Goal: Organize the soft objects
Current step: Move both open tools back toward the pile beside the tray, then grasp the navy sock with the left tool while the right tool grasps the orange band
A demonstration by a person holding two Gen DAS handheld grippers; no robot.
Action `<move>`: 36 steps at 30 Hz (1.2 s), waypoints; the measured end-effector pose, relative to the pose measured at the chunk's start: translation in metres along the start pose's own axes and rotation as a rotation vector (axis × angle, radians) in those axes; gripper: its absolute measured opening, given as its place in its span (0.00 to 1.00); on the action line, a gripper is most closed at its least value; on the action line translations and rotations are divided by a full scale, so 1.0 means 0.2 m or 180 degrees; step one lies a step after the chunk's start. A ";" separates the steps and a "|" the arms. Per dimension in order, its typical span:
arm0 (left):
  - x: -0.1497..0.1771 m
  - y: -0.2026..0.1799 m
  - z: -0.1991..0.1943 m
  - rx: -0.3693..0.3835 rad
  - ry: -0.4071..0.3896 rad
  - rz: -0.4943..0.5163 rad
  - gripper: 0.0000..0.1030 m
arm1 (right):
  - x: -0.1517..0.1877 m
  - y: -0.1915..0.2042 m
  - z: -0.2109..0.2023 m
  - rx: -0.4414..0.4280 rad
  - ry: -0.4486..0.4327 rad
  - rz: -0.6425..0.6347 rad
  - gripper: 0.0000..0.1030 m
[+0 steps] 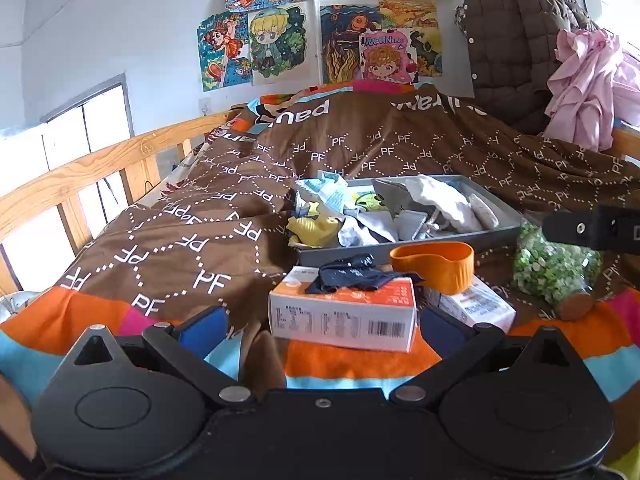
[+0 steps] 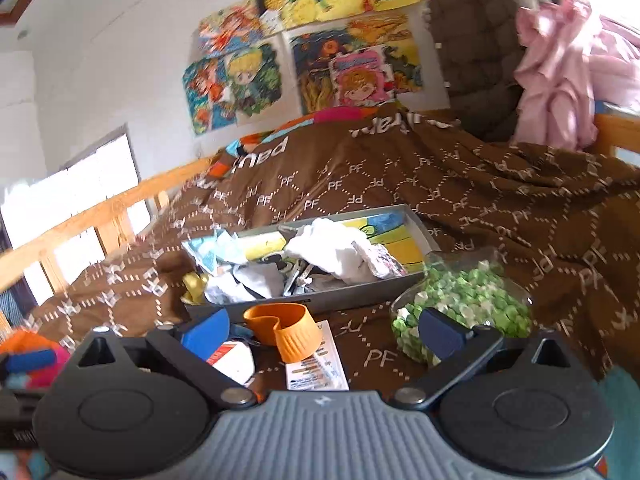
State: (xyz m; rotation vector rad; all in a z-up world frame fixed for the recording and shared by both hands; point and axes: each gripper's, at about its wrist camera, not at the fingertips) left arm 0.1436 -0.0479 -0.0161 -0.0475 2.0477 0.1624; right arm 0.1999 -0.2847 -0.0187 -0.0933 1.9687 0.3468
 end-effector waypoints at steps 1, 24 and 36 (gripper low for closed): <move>-0.01 0.01 0.03 0.0007 0.0003 -0.0030 0.99 | 0.00 0.00 0.03 0.0016 0.0002 -0.0086 1.00; -0.13 0.06 0.70 0.0915 0.0138 0.0543 0.99 | 0.11 0.02 0.57 -0.0212 0.0246 -0.0957 1.00; -0.15 0.09 0.85 0.1316 0.0463 0.0486 0.99 | 0.13 0.04 0.61 -0.0393 0.0218 -0.1144 0.92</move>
Point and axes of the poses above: each gripper's, at about its wrist camera, not at the fingertips, and z roughly the way its jaws point, y to its left, x to its underside
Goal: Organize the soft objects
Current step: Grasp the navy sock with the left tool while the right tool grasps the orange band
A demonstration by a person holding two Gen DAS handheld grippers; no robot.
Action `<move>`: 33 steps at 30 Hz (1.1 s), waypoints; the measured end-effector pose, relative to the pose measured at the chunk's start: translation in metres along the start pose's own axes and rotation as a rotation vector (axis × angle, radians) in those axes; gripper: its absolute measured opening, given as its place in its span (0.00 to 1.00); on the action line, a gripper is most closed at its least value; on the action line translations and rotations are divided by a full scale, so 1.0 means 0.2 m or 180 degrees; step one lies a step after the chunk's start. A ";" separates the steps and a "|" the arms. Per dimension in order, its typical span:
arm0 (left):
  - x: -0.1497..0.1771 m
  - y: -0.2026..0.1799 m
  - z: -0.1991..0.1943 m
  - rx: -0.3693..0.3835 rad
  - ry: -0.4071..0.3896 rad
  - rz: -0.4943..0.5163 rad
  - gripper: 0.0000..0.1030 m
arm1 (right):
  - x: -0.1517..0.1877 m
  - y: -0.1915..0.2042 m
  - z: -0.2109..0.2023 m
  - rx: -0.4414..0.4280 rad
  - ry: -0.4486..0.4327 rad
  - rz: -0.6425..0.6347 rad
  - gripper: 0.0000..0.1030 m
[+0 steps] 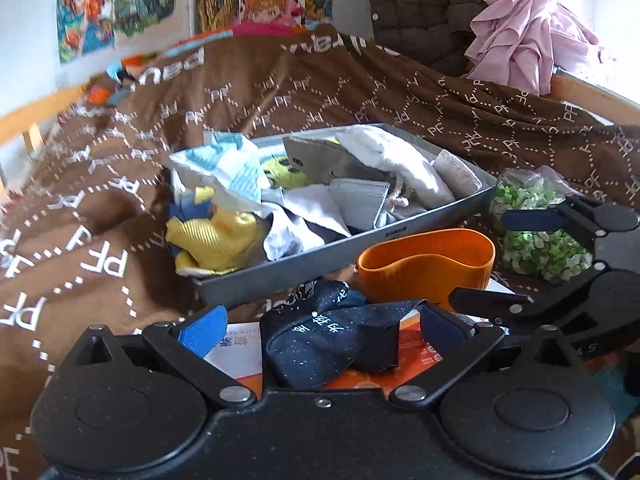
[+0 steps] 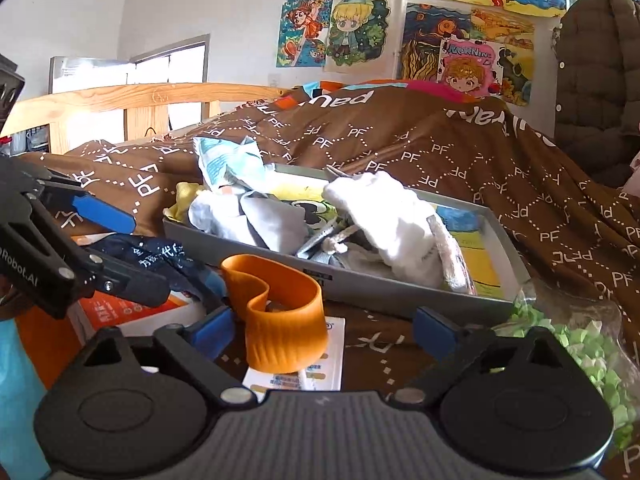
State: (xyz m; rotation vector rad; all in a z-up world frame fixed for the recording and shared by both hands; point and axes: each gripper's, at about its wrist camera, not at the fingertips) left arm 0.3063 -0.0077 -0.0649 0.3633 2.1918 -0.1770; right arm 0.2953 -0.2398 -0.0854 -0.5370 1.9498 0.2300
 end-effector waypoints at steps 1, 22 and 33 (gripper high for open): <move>-0.01 0.01 0.00 0.0031 0.0024 0.0000 0.99 | 0.00 0.00 0.00 -0.0008 -0.0011 0.0005 0.88; -0.03 -0.02 -0.01 0.0327 0.0129 0.0109 0.77 | 0.00 -0.01 0.02 -0.0363 0.0163 0.0257 0.42; -0.04 -0.08 -0.03 0.0292 0.0160 0.0120 0.58 | 0.00 0.01 0.02 -0.0351 0.0188 0.0239 0.39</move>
Point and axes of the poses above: each gripper's, at about its wrist camera, not at the fingertips, and z roughly the way its jaws point, y to its left, x to its underside
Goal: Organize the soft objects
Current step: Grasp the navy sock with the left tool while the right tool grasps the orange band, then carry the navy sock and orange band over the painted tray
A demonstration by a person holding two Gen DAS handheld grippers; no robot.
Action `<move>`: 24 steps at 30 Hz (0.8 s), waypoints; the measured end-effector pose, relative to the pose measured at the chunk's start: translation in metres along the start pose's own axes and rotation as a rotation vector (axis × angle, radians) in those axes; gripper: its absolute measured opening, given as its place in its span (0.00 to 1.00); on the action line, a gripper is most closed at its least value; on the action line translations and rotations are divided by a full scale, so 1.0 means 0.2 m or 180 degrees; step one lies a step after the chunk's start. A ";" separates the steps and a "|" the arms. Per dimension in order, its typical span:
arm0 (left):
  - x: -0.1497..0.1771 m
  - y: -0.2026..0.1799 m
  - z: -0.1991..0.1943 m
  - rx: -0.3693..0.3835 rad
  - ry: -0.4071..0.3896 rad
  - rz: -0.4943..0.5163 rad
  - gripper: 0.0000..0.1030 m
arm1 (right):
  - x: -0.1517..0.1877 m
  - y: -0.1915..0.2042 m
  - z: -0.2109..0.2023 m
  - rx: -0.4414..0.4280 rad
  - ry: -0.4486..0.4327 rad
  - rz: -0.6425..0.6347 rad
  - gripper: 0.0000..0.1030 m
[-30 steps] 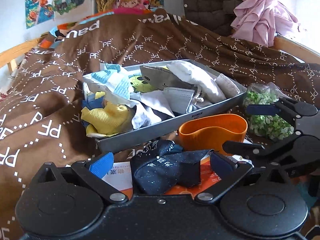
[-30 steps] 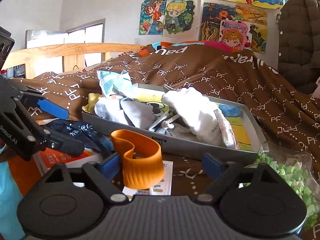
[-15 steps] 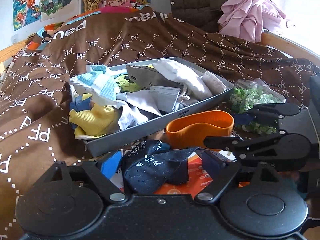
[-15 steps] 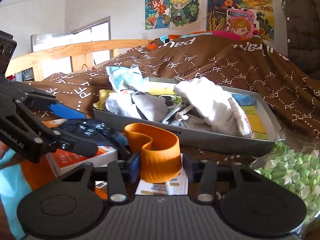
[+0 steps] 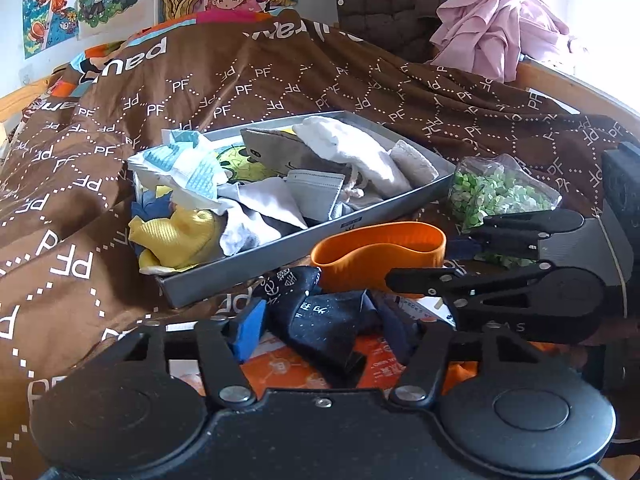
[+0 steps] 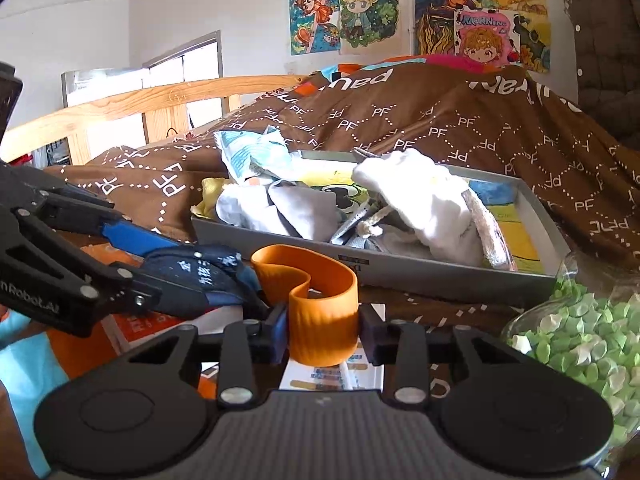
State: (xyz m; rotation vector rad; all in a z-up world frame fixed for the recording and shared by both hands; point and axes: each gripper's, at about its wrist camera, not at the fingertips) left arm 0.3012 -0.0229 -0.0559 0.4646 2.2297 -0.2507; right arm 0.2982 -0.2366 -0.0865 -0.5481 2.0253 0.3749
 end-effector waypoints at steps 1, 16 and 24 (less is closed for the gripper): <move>0.00 -0.02 0.00 -0.0011 0.0002 0.0013 0.53 | 0.00 0.00 0.00 0.0001 0.0000 0.0003 0.39; -0.03 -0.16 0.05 -0.0372 -0.0066 -0.0372 0.13 | -0.01 -0.01 -0.02 0.0001 0.0000 0.0081 0.28; -0.05 -0.18 0.02 -0.0497 -0.0306 -0.0560 0.07 | -0.05 -0.05 -0.11 0.0175 -0.0372 0.0219 0.19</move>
Point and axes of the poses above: each gripper's, at about its wrist camera, not at the fingertips, and z roughly the way its jaws point, y to its left, x to its underside
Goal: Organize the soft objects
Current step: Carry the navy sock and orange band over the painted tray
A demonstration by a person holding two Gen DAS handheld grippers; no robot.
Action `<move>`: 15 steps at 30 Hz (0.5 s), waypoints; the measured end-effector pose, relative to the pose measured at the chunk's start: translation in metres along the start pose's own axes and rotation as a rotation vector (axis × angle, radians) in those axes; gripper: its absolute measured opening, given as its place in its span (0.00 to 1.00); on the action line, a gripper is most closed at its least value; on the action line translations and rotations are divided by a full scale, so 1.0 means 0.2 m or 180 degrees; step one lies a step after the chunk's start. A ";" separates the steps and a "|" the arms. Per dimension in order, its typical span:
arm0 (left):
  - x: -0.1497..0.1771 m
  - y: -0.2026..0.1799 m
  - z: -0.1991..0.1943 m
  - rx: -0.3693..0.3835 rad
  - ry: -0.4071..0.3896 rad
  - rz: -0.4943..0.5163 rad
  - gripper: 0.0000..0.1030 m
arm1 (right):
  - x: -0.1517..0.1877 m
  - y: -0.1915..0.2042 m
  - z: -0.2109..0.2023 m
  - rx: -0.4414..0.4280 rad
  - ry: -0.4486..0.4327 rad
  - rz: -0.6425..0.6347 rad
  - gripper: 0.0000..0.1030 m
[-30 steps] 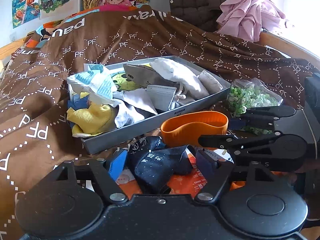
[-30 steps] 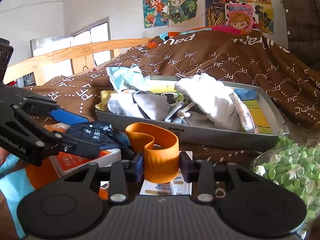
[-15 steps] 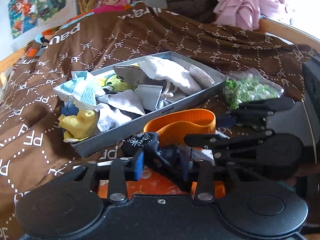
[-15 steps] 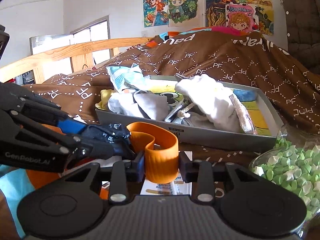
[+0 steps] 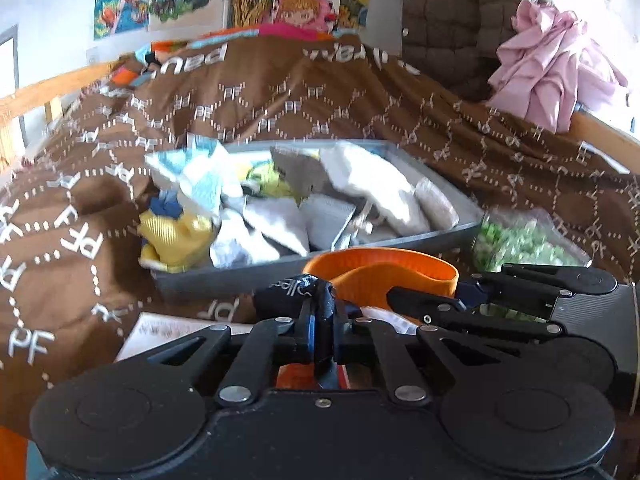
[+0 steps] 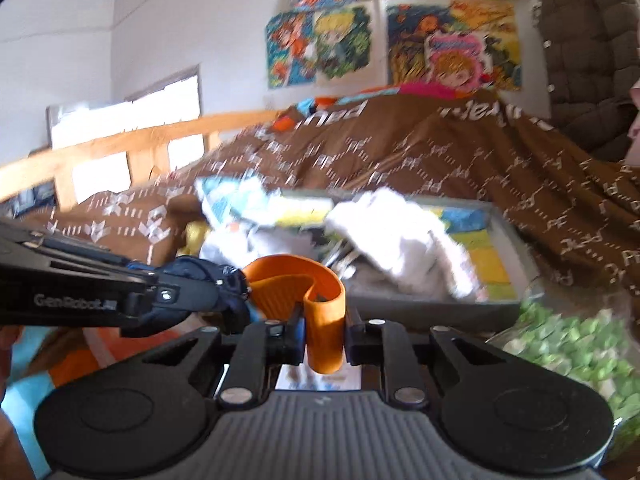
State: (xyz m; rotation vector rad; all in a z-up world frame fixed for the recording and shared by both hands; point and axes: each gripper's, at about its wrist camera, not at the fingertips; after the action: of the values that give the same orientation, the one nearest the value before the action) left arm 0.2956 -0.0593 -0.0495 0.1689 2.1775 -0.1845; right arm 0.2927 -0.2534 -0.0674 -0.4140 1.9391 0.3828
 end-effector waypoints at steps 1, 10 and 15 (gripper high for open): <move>-0.01 0.00 -0.02 0.0000 -0.0043 0.0003 0.07 | -0.01 -0.01 -0.01 0.0019 -0.0059 0.0042 0.18; -0.23 0.00 -0.11 0.0043 -0.0398 -0.0015 0.07 | -0.15 -0.19 -0.17 0.0357 -0.0676 0.0371 0.19; -0.41 -0.03 -0.09 0.0071 -0.0661 -0.0029 0.07 | -0.21 -0.32 -0.13 0.0812 -0.0778 0.0438 0.19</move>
State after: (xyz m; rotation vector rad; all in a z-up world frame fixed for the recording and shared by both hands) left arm 0.3271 -0.0670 0.0271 0.1457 1.9706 -0.2218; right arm 0.3156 -0.3174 -0.0231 -0.0640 1.7527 0.2563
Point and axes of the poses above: each gripper's, at about its wrist camera, not at the fingertips, and z roughly the way its jaws point, y to its left, x to its underside
